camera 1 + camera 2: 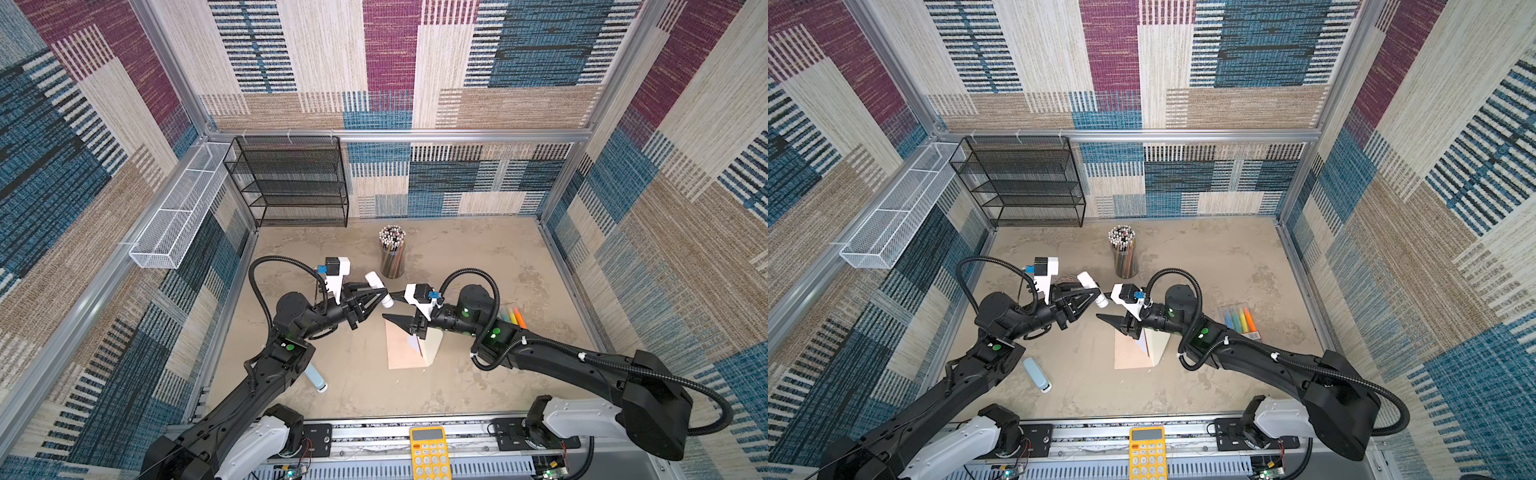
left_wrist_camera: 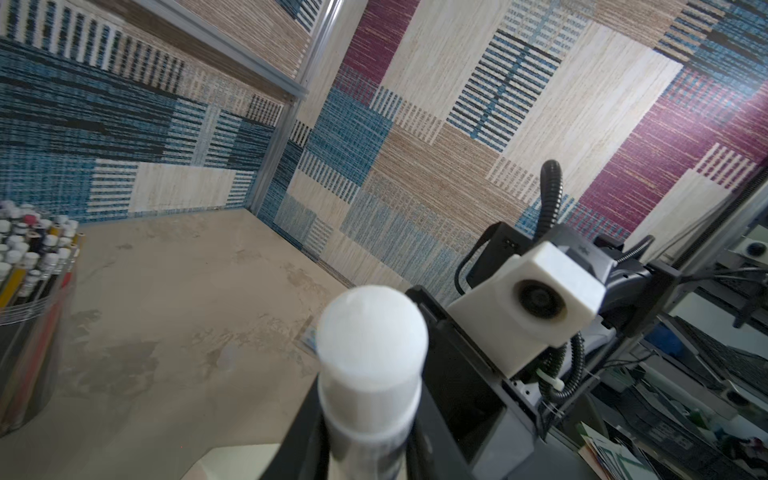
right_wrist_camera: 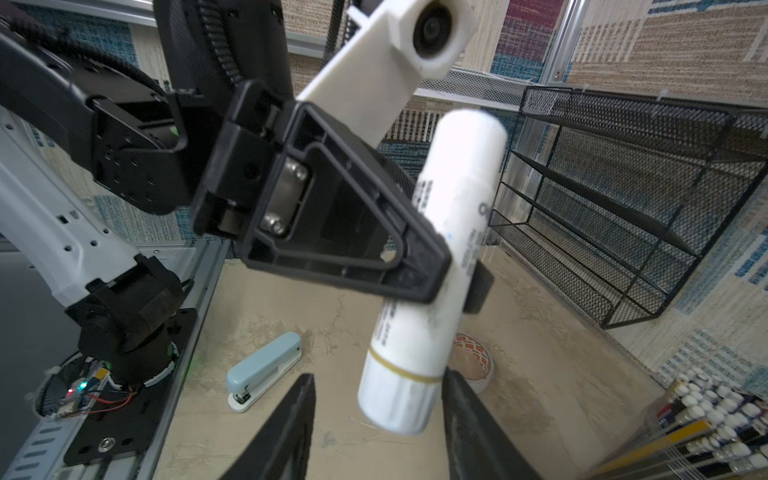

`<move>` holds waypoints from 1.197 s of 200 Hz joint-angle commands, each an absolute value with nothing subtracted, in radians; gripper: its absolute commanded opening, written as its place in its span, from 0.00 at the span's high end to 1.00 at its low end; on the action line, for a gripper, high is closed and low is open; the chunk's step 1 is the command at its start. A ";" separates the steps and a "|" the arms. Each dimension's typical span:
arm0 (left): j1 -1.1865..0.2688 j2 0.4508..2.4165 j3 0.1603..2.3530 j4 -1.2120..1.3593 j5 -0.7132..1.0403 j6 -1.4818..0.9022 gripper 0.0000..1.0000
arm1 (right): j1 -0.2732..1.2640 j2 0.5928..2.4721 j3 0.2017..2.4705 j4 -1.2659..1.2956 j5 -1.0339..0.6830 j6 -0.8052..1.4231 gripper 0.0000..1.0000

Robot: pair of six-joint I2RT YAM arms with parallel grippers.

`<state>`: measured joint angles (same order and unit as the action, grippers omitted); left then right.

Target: Place the letter into the envelope and seal it

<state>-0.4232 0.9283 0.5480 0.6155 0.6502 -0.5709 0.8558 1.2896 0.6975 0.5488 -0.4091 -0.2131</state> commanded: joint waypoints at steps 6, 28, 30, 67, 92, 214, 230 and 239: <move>-0.425 0.905 0.568 0.520 0.355 -0.477 1.00 | 0.858 1.336 0.648 0.678 -0.255 -0.259 0.43; -0.430 0.902 0.573 0.495 0.178 -0.467 1.00 | 0.872 1.382 0.586 0.842 -0.116 -0.277 0.41; -0.431 0.904 0.574 0.496 0.168 -0.461 1.00 | 0.873 1.387 0.582 0.862 -0.103 -0.279 0.41; -0.470 0.932 0.577 0.488 0.015 -0.420 1.00 | 0.925 1.506 0.584 1.100 0.076 -0.324 0.41; -0.483 0.962 0.586 0.511 -0.017 -0.428 1.00 | 0.960 1.600 0.636 1.193 0.152 -0.367 0.41; -0.507 1.018 0.613 0.529 -0.010 -0.484 1.00 | 0.969 1.799 0.809 1.247 0.182 -0.423 0.47; -0.509 1.022 0.614 0.528 -0.005 -0.493 1.00 | 0.969 1.805 0.817 1.247 0.182 -0.427 0.49; -0.509 1.024 0.612 0.529 -0.004 -0.498 1.00 | 0.969 1.808 0.821 1.247 0.179 -0.429 0.49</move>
